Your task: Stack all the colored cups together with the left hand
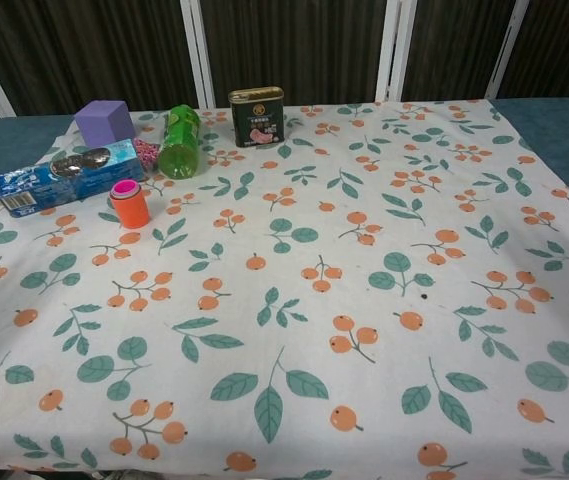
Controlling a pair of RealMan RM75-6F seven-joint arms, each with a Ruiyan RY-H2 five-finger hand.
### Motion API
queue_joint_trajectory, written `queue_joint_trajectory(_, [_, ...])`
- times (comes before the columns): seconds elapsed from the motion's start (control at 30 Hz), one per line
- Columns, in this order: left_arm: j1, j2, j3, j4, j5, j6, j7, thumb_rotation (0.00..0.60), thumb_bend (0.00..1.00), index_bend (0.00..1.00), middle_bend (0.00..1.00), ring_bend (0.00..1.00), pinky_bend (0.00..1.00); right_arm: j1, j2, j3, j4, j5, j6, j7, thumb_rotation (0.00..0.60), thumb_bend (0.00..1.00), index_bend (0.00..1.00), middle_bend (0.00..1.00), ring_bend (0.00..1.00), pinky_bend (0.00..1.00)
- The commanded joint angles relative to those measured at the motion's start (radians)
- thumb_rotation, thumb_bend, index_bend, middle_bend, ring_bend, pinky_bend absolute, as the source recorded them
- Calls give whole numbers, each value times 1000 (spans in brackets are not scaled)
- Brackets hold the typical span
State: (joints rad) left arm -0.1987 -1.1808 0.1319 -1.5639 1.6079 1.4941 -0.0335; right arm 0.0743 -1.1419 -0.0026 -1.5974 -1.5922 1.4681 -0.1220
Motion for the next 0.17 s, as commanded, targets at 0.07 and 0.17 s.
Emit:
queue_joint_trajectory(0.07, [63,-8,8,51,47,92,-43,600,365,0,0,0,41,-2,-4,-1,4,-1,5,-2,600,152,0,0,0,0])
queue_joint_trajectory(0.17, [70,-10,3,58,56,96,-47,600,364,0,0,0,41,-3,-5,-3,4,0,2,-11,600,151,0,0,0,0])
